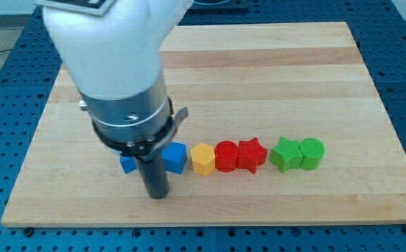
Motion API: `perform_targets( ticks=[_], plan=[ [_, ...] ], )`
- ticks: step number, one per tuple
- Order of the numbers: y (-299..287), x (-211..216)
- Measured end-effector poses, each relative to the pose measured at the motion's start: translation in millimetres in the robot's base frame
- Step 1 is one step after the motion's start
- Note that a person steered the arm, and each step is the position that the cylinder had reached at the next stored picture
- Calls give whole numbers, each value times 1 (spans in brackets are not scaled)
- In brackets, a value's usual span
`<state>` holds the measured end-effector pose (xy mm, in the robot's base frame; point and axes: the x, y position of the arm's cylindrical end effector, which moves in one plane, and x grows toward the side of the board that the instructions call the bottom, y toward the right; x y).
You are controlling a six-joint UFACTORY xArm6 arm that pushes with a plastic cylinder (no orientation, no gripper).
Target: Move the green star and green circle into the red star
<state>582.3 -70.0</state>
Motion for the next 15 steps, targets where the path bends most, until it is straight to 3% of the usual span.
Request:
perform_targets(
  ticks=[2,6,10,13,15],
  plan=[
    [51,0],
    [51,-16],
    [130,-5],
    [323,-4],
    [325,-11]
  ],
)
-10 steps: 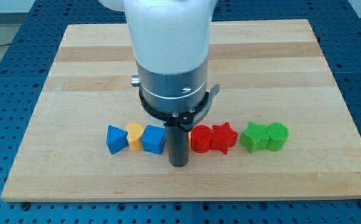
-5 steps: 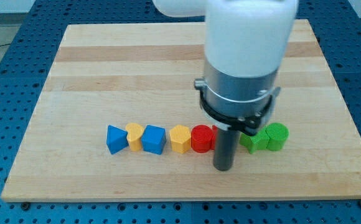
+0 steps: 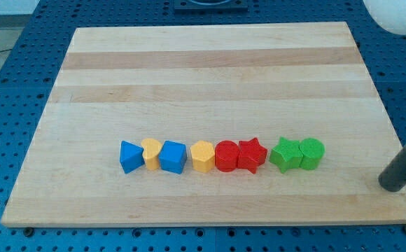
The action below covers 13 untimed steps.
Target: Move the green star and green circle into the red star
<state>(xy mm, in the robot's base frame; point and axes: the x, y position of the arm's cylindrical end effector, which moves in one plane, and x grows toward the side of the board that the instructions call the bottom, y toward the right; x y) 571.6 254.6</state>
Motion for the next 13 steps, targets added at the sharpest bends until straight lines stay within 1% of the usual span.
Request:
perform_targets(
  ticks=[1,2,5,7,13],
  plan=[
    [-9,-40],
    [-31,-60],
    [-47,-59],
    [-73,-58],
    [-83,-58]
  ],
)
